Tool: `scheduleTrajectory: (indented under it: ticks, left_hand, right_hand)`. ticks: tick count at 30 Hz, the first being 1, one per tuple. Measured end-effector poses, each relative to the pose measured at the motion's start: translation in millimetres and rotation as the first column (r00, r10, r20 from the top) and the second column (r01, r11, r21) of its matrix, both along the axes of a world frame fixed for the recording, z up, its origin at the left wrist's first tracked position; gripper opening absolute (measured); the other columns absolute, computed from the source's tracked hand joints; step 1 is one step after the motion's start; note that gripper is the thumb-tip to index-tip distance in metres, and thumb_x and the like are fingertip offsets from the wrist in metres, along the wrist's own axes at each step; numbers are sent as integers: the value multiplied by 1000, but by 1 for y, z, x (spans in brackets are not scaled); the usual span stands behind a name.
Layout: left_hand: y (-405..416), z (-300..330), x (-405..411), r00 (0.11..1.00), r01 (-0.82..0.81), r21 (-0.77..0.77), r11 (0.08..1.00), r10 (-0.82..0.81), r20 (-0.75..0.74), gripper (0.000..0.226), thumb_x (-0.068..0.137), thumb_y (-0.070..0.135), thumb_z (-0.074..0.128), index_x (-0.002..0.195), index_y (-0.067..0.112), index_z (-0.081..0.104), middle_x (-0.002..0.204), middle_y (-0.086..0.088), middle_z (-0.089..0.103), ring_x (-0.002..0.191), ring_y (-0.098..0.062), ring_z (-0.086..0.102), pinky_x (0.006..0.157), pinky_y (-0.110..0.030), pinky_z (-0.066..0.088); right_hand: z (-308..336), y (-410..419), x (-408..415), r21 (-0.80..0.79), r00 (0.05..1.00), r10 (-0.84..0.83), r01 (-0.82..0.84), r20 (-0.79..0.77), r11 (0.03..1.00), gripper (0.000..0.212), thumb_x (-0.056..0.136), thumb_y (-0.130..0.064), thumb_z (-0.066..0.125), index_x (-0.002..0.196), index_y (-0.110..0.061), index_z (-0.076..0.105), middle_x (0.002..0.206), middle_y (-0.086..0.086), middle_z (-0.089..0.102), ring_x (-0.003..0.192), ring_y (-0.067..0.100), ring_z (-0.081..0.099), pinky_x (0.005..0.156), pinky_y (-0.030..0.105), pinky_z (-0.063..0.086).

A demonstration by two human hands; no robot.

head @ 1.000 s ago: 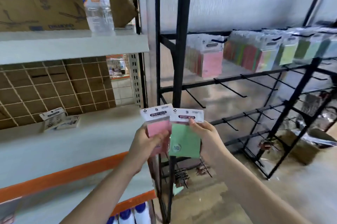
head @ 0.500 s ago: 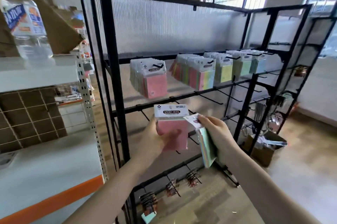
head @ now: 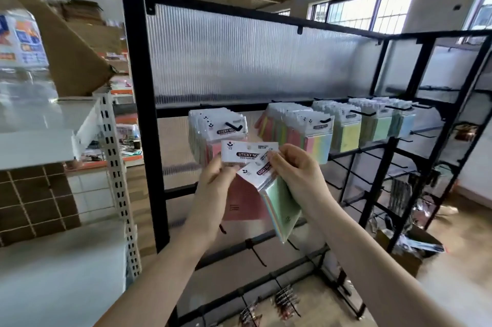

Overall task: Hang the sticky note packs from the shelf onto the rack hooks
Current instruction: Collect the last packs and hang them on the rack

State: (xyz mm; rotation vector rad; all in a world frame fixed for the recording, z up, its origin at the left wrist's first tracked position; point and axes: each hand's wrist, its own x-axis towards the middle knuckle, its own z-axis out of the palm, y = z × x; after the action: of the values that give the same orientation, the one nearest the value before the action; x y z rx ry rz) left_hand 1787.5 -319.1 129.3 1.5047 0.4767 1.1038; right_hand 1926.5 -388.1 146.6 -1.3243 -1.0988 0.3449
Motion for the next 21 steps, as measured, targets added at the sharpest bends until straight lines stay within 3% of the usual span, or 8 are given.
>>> scheduleTrajectory:
  ticks: [1, 3, 4, 9, 14, 18, 19, 21]
  left_hand:
    - [5, 5, 3, 998, -58, -16, 998, 58, 24, 20, 96, 32, 50, 92, 32, 70, 87, 2, 73, 87, -24, 66, 79, -40, 51]
    - [15, 14, 8, 988, -146, 62, 987, 143, 55, 41, 90, 51, 54, 96, 12, 65, 91, -18, 68, 86, -40, 63, 81, -51, 49]
    - [21, 17, 11, 984, -168, 107, 980, 160, 83, 46, 88, 54, 55, 92, 9, 63, 89, -21, 67, 84, -41, 63, 78, -49, 51]
    - [45, 22, 28, 965, -256, 158, 954, 241, 106, 27, 86, 46, 59, 75, 23, 67, 68, 1, 70, 59, -9, 64, 52, -14, 45]
    - [56, 17, 39, 954, -294, 133, 947, 283, 94, 23, 91, 28, 61, 71, 30, 72, 73, 10, 72, 67, -4, 67, 56, -13, 48]
    - [57, 10, 42, 918, -396, 241, 886, 391, 73, 37, 88, 40, 61, 80, 3, 61, 72, -16, 63, 67, -30, 60, 55, -40, 48]
    - [58, 8, 42, 900, -433, 279, 857, 430, 75, 37, 88, 40, 61, 83, 4, 57, 74, -19, 59, 67, -28, 58, 58, -42, 48]
    - [61, 6, 43, 826, -546, 357, 758, 557, 81, 23, 86, 37, 63, 91, 19, 51, 80, -8, 53, 69, -3, 54, 61, -20, 49]
  right_hand:
    - [4, 8, 1, 12, 1000, 10, -10, 12, 1000, 20, 93, -19, 61, 76, -8, 59, 65, -3, 61, 56, 8, 53, 50, 16, 38]
    - [11, 24, 4, 45, 999, 18, -20, 33, 999, 22, 93, -18, 61, 80, -1, 60, 68, 2, 62, 59, 10, 54, 52, 19, 41]
    - [12, 30, 5, 61, 999, 21, -23, 33, 998, 22, 93, -18, 61, 82, 0, 61, 69, 1, 63, 60, 10, 56, 54, 19, 42]
    - [15, 52, 19, 95, 997, 62, -66, 40, 993, 17, 94, -18, 59, 79, -10, 62, 63, -12, 65, 56, 0, 59, 51, 12, 43]
    - [11, 66, 35, 53, 993, 102, -106, 66, 993, 25, 93, -19, 59, 82, 3, 59, 67, -2, 62, 58, 5, 55, 53, 17, 41]
    - [7, 77, 42, 51, 985, 125, -132, 119, 990, 26, 93, -19, 60, 74, -2, 55, 64, -4, 54, 55, 4, 49, 52, 16, 37]
    - [6, 80, 44, 47, 983, 120, -128, 138, 991, 24, 93, -19, 61, 73, -7, 55, 63, -6, 54, 55, 3, 50, 52, 16, 37]
    - [4, 87, 46, 45, 981, 107, -116, 160, 992, 15, 92, -20, 62, 79, -14, 56, 66, -10, 61, 58, 1, 58, 54, 16, 42]
